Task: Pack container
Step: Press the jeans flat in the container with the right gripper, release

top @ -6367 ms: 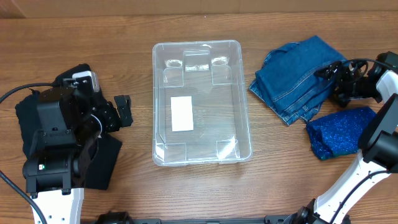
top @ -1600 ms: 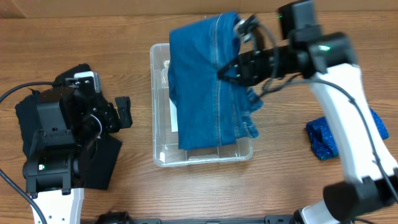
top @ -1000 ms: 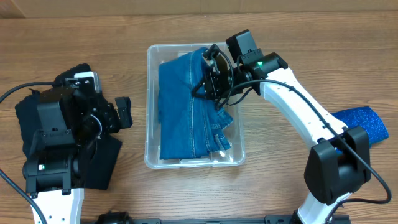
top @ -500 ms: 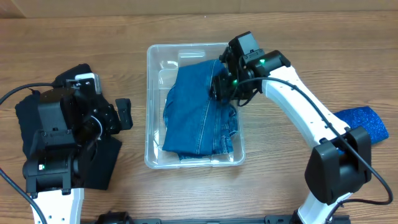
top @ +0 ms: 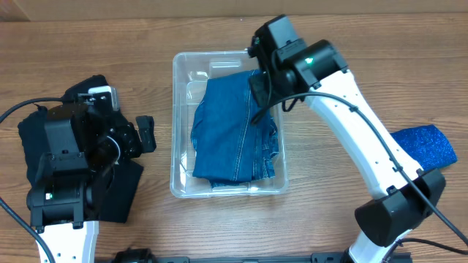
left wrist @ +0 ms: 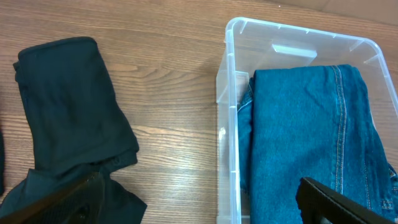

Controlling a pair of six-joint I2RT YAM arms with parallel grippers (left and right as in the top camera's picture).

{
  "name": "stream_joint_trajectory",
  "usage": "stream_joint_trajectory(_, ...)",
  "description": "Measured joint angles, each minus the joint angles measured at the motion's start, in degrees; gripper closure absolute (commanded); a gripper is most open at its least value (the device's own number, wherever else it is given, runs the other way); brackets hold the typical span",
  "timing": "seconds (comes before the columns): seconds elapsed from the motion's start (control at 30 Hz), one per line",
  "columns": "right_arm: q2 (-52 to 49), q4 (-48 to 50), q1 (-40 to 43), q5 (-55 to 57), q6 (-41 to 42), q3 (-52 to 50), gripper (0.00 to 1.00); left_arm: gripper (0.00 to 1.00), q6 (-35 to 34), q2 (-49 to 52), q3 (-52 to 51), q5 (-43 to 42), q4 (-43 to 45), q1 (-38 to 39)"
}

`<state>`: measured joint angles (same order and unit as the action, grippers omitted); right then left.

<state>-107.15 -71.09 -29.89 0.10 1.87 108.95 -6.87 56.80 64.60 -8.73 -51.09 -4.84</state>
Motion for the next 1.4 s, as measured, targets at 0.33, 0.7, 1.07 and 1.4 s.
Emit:
stream_joint_trajectory(0.33, -14.1, 8.9, -0.2, 1.2, -1.5, -7.0, 0.96, 0.0, 0.0, 0.0, 0.1, 0.0, -0.4, 0.0)
stream_joint_trajectory(0.7, -18.6, 6.1, -0.7, 5.6, -1.7, -4.8, 0.96, 0.0, 0.0, 0.0, 0.1, 0.0, -1.0, 0.0)
stream_joint_trajectory(1.07, -11.9, -3.3, -0.6, 6.2, 0.8, -3.0, 0.96, 0.0, 0.0, 0.0, 0.1, 0.0, -1.1, 0.0)
stream_joint_trajectory(1.4, 3.1, -10.7, -10.4, -3.0, 1.4, -2.2, 0.95, 0.0, 0.0, 0.0, 0.1, 0.0, -1.0, 0.0)
